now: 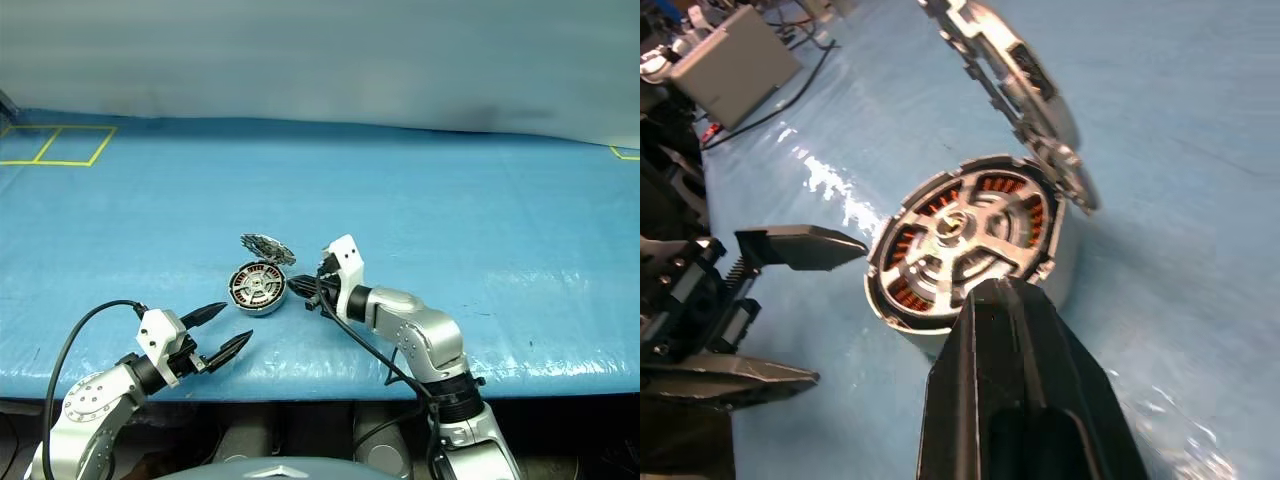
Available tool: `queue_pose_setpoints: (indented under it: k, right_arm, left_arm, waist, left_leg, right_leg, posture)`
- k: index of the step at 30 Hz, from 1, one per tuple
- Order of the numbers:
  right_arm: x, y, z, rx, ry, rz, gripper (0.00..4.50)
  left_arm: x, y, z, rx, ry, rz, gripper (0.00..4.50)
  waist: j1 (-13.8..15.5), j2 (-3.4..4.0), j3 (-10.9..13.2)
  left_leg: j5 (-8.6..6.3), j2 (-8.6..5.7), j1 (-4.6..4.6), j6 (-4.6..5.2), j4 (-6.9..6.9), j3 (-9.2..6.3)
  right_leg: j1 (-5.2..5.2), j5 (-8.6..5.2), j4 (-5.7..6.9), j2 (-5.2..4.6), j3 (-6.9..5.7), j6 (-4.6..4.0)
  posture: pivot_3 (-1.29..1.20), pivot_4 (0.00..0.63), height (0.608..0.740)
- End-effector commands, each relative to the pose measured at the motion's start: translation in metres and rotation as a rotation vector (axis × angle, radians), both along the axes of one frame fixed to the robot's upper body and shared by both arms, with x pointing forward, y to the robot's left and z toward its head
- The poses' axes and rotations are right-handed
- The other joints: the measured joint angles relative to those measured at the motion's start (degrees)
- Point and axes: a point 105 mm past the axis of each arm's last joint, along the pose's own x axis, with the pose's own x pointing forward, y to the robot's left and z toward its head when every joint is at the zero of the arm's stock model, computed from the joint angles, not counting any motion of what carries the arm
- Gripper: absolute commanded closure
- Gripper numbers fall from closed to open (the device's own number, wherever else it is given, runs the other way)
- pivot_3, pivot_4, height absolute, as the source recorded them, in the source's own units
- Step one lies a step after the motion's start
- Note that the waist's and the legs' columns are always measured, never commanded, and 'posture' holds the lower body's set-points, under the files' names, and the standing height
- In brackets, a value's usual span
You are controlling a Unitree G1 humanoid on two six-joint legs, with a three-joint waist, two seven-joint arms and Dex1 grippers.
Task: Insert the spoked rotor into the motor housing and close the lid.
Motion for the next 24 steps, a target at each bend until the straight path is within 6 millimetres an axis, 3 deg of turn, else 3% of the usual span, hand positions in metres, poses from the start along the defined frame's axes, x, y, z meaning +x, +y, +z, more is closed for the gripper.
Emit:
queue_pose_setpoints:
  k: [1,7,11,19,24]
  right_arm:
    - [0.002,-0.017,0.013,-0.014,-0.079,-0.041,4.49]
    - [0.023,-0.051,0.005,-0.141,-0.174,-0.165,4.49]
    - [0.043,-0.057,0.007,-0.170,-0.235,-0.212,4.49]
    - [0.072,-0.022,0.028,-0.060,-0.274,-0.126,4.49]
    - [0.068,0.020,0.048,0.024,-0.295,0.006,4.49]
  left_arm:
    - [0.000,-0.005,0.014,-0.015,-0.058,-0.019,0.46]
    - [0.000,-0.004,0.018,-0.014,-0.065,-0.023,0.46]
    - [-0.001,-0.004,0.022,-0.012,-0.075,-0.028,0.46]
    - [-0.001,-0.003,0.029,-0.022,-0.096,-0.025,0.46]
    - [-0.001,-0.003,0.029,-0.029,-0.096,-0.024,0.46]
  waist:
    - [-0.1,0.01,0.0]
    - [-0.1,0.00,0.0]
    - [-0.2,0.00,0.0]
    - [-0.2,0.01,0.0]
    - [-0.3,0.02,0.0]
  left_leg:
    - [0.00,0.00,0.01,0.00,0.00,0.00]
    - [0.00,-0.01,0.02,0.00,0.03,0.02]
    - [0.00,0.00,0.03,0.00,0.03,0.03]
    - [0.01,0.01,0.06,0.01,0.04,0.02]
    - [0.01,0.01,0.05,0.01,0.04,0.01]
  right_leg:
    - [0.00,0.00,0.01,0.00,0.01,0.00]
    - [0.01,0.00,0.00,0.00,0.02,0.00]
    - [0.02,0.00,0.01,0.02,0.03,0.00]
    - [0.05,0.01,0.04,0.06,0.04,0.01]
    - [0.05,0.02,0.05,0.07,0.04,0.01]
  posture:
    - [0.00,0.150,0.740]
    - [0.00,0.150,0.740]
    - [0.00,0.150,0.740]
    - [0.00,0.150,0.740]
    - [0.00,0.150,0.740]
